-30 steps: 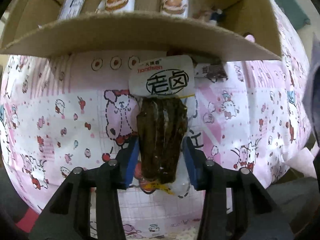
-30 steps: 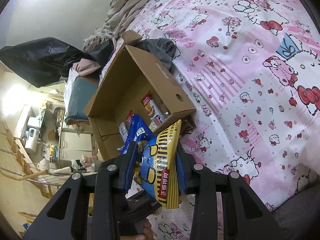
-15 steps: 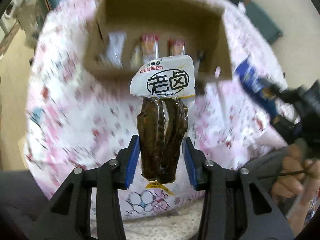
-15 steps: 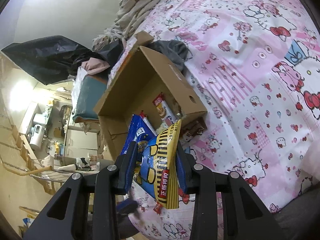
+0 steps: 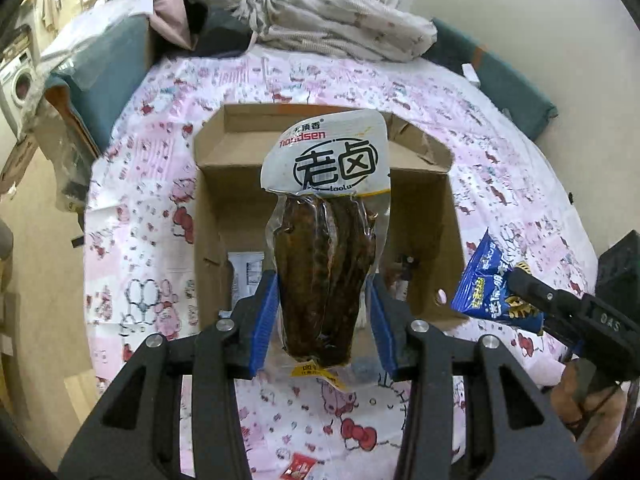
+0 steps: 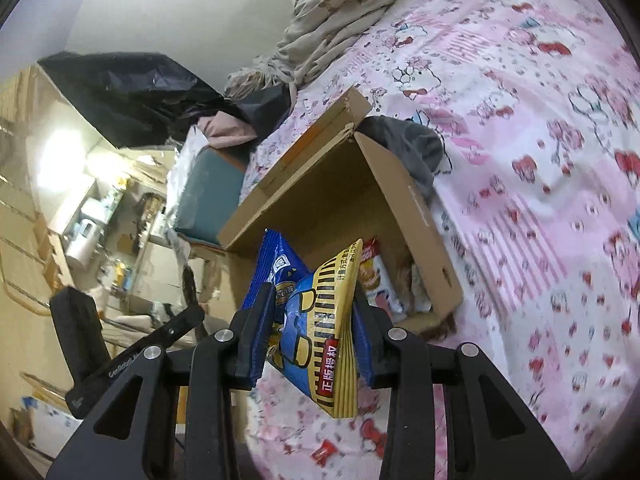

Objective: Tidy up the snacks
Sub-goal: 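Carry both packets over the box and open both tools to drop them, then withdraw both tools from the box toward the remaining snacks, then grasp the small red candy with the left tool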

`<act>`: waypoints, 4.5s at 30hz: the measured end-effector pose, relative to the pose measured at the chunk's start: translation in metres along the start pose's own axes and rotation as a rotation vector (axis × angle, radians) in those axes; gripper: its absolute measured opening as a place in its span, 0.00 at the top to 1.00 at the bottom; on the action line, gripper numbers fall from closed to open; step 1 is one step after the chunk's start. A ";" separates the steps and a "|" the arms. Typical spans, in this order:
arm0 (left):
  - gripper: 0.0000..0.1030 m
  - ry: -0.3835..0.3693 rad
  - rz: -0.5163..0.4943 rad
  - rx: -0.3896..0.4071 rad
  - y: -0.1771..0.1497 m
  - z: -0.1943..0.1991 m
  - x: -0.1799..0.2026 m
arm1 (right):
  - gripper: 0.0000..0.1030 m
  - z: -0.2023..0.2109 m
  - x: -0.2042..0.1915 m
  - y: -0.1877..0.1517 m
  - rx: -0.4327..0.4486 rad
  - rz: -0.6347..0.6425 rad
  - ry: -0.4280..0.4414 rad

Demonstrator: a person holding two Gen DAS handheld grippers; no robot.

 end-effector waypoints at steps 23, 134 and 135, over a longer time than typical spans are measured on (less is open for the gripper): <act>0.17 0.082 0.025 -0.054 -0.022 -0.052 -0.022 | 0.10 -0.055 -0.017 -0.005 -0.012 0.206 -0.054; 0.91 -0.061 -0.100 -0.414 -0.182 -0.010 -0.018 | 0.00 0.022 0.029 -0.081 -0.107 -0.018 -0.198; 0.91 -0.054 -0.082 -0.396 -0.176 -0.007 -0.021 | 0.00 0.022 0.030 -0.083 -0.109 -0.007 -0.210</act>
Point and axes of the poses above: each gripper's, at about its wrist camera, not at the fingertips, and z roughly against the way its jaws point, x to its right, y to its top, the point moved 5 cm from there along -z, roughly the way its jaws point, and after that the axes turned 12 degrees about x, right-handed, at the moved point
